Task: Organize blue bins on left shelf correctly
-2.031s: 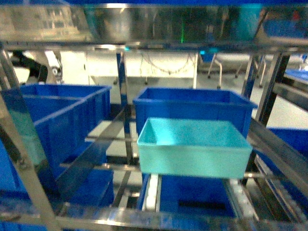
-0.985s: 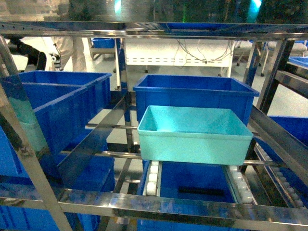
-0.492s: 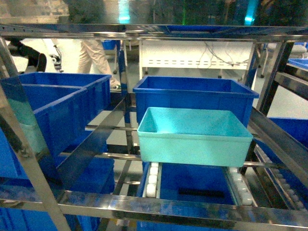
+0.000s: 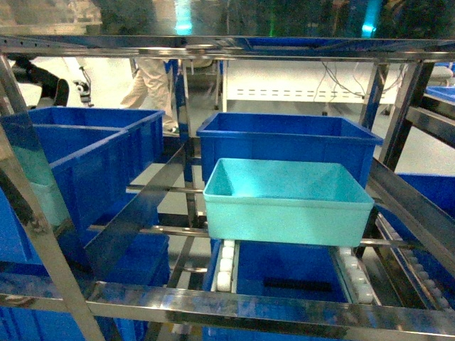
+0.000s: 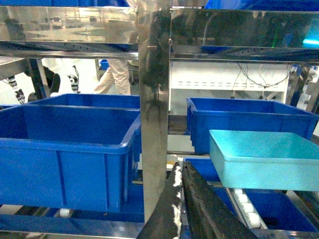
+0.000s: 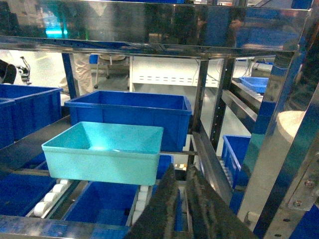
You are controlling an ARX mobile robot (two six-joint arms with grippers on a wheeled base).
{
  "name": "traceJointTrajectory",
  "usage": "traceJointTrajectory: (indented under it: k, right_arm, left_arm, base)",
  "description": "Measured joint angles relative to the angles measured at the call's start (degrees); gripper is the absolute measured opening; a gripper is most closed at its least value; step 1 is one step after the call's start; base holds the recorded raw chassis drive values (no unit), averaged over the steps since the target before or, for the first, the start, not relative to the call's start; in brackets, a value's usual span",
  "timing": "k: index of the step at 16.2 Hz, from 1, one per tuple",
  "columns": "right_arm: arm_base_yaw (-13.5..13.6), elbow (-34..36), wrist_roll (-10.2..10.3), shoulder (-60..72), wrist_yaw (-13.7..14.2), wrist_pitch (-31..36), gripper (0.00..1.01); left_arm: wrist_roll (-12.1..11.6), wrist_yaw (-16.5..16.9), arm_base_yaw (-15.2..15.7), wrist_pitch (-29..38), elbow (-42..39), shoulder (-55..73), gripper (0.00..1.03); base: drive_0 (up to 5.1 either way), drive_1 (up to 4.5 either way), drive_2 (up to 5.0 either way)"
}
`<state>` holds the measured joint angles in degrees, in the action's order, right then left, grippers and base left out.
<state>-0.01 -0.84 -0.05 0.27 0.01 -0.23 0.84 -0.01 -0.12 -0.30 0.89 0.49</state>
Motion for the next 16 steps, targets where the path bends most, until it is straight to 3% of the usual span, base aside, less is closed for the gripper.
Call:
traceJointTrajectory:
  k: [7,8,16]
  right_arm:
    - [0.0,0.0,0.02,0.0,-0.02,-0.04,0.94]
    - [0.0,0.0,0.04,0.0,-0.02,-0.02,0.99]
    - [0.0,0.0,0.04,0.0,0.0,-0.04,0.98]
  left_arm:
    - [-0.04,0.0,0.0,0.02,0.0,0.0,0.92]
    - [-0.09,0.0,0.0,0.02,0.0,0.0,0.99]
    - [-0.07,0.0,0.0,0.02,0.0,0.0,0.98]
  base:
    - [0.0,0.0,0.0]
    - [0.0,0.0,0.0]
    - [0.0,0.0,0.0]
